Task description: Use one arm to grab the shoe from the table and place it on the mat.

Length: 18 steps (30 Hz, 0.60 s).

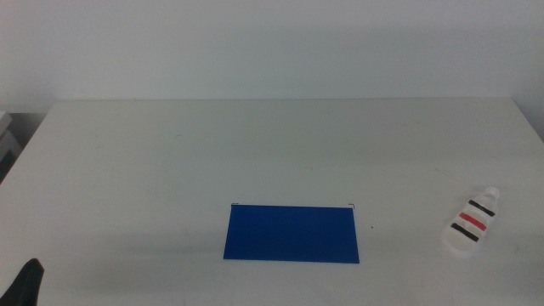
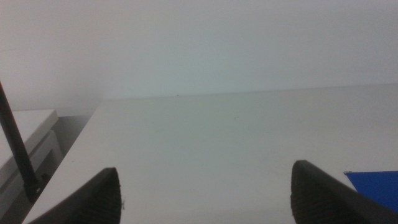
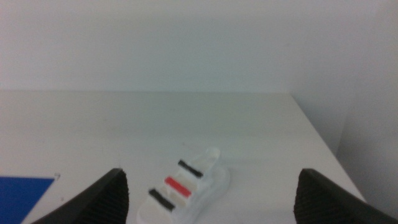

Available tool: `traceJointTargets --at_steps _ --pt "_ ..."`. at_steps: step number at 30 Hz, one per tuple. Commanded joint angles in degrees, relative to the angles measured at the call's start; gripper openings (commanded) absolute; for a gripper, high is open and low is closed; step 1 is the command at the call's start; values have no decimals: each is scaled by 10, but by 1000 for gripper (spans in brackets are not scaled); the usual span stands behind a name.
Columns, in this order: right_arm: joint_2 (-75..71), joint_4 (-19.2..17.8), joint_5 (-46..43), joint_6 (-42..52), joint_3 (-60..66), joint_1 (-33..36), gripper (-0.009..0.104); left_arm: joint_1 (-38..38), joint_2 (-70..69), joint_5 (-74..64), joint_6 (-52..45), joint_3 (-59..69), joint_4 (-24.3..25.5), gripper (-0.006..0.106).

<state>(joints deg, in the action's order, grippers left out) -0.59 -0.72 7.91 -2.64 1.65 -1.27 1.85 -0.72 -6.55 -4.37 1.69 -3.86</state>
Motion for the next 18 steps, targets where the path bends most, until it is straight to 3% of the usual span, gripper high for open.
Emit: traceJointTargets --at_steps 1,8,18 --pt "-12 1 -20 4 -18 -2 92 3 -6 47 3 4 -5 94" --pt "37 -8 57 4 -116 -2 92 3 -6 47 3 4 -5 94" --pt "195 -23 58 4 -248 -2 92 3 -6 47 3 4 -5 94"
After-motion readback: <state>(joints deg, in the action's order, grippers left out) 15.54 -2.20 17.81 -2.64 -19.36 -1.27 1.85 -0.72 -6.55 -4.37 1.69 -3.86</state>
